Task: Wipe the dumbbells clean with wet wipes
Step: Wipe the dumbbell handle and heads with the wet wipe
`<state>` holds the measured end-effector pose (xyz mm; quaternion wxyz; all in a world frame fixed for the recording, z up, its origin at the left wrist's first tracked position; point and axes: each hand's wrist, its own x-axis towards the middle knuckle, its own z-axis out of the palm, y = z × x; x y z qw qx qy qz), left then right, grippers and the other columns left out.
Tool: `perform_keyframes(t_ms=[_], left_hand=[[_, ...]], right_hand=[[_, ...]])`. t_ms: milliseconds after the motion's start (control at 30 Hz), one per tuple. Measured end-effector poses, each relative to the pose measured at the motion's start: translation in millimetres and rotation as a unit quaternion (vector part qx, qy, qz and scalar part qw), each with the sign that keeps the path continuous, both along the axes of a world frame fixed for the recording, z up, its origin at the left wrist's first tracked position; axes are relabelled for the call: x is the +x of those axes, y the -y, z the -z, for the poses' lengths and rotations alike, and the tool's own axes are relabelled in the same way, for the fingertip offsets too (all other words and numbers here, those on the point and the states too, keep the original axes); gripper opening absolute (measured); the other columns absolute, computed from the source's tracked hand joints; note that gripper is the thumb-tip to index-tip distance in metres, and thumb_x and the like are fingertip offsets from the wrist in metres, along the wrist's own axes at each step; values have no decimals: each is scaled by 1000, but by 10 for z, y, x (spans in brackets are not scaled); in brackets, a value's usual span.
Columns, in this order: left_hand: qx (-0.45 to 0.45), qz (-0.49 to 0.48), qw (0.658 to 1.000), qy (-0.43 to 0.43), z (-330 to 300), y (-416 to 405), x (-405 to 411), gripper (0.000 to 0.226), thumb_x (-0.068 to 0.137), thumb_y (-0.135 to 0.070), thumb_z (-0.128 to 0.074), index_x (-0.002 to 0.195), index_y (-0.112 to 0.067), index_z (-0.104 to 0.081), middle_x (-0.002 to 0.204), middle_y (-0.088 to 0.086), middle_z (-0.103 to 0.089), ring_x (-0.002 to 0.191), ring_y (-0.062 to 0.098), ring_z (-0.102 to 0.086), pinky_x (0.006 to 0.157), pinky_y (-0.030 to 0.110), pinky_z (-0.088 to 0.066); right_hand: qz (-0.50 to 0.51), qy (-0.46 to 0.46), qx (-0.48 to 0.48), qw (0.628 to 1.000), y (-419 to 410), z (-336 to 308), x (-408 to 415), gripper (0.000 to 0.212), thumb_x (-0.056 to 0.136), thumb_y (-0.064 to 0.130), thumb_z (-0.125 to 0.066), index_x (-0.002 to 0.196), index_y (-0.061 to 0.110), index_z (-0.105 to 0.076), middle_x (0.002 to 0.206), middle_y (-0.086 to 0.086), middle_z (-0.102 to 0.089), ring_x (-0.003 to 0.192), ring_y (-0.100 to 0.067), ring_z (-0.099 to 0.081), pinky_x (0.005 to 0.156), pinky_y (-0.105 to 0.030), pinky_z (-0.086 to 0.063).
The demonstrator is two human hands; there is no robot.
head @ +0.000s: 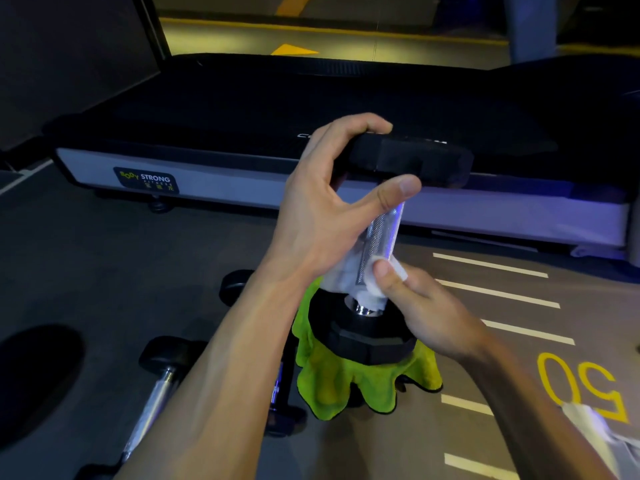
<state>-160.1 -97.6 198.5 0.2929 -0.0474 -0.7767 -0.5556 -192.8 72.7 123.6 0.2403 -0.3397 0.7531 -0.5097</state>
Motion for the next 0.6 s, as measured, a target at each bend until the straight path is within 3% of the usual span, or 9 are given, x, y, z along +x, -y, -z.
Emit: perform_keyframes(t_ms=[100,200,267,333,400,467,500,533,600], left_hand=[[-2,3,1000,-4,-2,-15,8,48,85,-38,-87,125,-32,-62,132,-2,-60,124,16,-60,111,46,-49],[4,-3,1000,-4,6,-16,-2,48,84,-38,-87,126,-31,-63,131,-1,-61,124,19,-61,110,49,-50],[1,-7,1000,-4,8,-15,-8,49,84,-39,-87,126,-30,-63,130,-1,-61,123,20,-62,109,50,-50],[1,-4,1000,-4,4,-14,-2,49,84,-39,-87,126,-30,-63,130,0,-61,123,20,-62,108,49,-51],[4,2,1000,-6,3,-16,6,49,84,-37,-87,126,-30,-63,131,0,-60,121,17,-62,108,44,-51],[4,4,1000,-9,4,-20,9,48,85,-36,-87,126,-29,-63,130,-1,-60,119,14,-61,108,40,-51],[3,5,1000,-10,4,-22,7,48,85,-36,-87,126,-29,-63,130,-1,-60,119,13,-61,107,39,-51],[2,4,1000,-11,2,-21,4,48,85,-36,-87,126,-29,-62,130,-1,-60,118,13,-61,107,39,-51],[2,1,1000,-8,0,-23,-2,48,85,-37,-87,126,-31,-62,130,-2,-60,119,12,-61,107,38,-51]], right_hand=[[70,-155,104,980,-41,-66,-9,53,95,73,-32,93,29,-60,92,10,-71,89,-11,-63,86,-40,-50],[165,-207,127,956,75,-185,99,61,95,78,-21,119,37,-59,105,2,-72,103,-25,-62,88,-43,-49],[214,-188,122,951,178,-227,188,67,99,73,-17,128,26,-56,113,-3,-67,111,-30,-58,93,-46,-46],[218,-162,117,955,254,-227,313,66,101,66,-19,147,25,-42,133,0,-58,130,-29,-50,111,-52,-38],[192,-132,127,964,247,-202,467,76,96,68,-24,162,31,-19,163,9,-34,157,-22,-18,129,-53,-13],[174,-99,132,971,175,-165,578,84,91,71,-24,165,37,-6,173,21,-6,159,-6,12,130,-41,7],[167,-67,115,977,128,-180,617,82,90,70,-26,164,43,-4,172,25,-1,158,-2,16,129,-38,9],[155,-21,92,983,81,-221,636,78,90,68,-29,162,51,-6,171,27,-4,159,-1,12,130,-38,6],[135,59,41,988,-25,-302,616,63,90,63,-38,153,59,-29,162,30,-33,157,-2,-18,130,-43,-13]])
